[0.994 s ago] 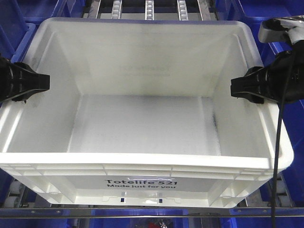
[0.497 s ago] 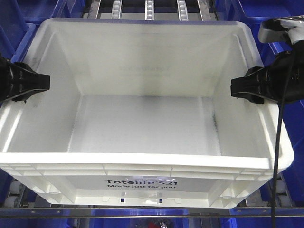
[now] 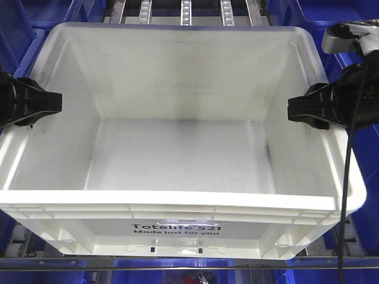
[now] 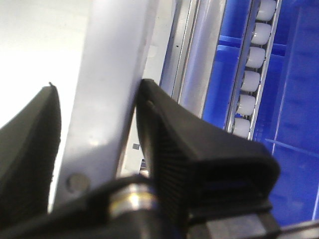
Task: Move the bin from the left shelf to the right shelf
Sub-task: 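Hold the tote with both grippers while the base backs away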
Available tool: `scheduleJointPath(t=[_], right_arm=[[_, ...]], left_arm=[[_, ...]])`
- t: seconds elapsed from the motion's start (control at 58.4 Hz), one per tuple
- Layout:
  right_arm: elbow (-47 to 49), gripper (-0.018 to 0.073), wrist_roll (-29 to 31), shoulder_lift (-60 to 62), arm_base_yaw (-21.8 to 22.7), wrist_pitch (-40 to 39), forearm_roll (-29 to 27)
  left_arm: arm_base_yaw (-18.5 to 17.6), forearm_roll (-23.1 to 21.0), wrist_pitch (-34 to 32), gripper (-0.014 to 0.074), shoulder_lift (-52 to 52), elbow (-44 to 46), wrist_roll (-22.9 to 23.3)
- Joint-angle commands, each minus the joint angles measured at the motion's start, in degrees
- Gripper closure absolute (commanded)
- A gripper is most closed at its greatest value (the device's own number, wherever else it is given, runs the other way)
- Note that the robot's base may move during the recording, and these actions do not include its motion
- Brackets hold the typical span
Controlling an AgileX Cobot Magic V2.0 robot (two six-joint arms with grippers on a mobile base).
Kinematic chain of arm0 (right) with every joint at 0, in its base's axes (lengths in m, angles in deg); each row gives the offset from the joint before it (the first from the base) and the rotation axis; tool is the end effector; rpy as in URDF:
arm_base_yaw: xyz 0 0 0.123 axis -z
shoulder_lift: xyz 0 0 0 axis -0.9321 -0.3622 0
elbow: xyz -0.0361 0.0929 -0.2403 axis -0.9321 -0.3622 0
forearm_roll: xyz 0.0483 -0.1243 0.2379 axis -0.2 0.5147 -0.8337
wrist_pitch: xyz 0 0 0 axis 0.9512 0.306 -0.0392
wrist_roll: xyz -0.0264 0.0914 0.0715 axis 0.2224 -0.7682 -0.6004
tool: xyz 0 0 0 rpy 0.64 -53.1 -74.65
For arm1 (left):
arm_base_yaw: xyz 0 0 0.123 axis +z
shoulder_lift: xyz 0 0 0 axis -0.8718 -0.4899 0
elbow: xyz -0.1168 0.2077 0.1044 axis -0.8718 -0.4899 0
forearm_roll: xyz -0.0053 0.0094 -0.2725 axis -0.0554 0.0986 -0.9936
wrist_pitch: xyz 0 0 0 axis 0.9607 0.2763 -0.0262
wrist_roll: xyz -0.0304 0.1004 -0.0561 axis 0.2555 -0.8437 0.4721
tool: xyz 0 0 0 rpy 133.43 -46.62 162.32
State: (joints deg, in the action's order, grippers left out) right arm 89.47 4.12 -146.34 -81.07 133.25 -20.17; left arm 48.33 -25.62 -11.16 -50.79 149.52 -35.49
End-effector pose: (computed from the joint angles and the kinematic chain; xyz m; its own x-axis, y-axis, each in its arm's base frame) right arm 0.2907 0.0881 0.3128 -0.7238 -0.0918 -0.6839 -0.2986 0.9351 0.1906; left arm 0.2789 -0.0792 0.3264 -0.6905 -0.0160 -0.7232 0.2088 0.9528 -0.2205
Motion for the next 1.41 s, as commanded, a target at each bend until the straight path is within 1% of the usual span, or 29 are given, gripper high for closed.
scheduleJointPath(t=[0.0,1.388], right_arm=[[2.7,0.0564,1.6,1.9,-0.2,-6.4,-3.3],[2.7,0.0564,1.6,1.8,-0.2,-6.4,-3.3]], left_arm=[[-0.8,-6.1,-6.4,0.0603,2.3,2.8,-1.5],[-0.8,-6.1,-6.4,0.0603,2.3,2.8,-1.5]])
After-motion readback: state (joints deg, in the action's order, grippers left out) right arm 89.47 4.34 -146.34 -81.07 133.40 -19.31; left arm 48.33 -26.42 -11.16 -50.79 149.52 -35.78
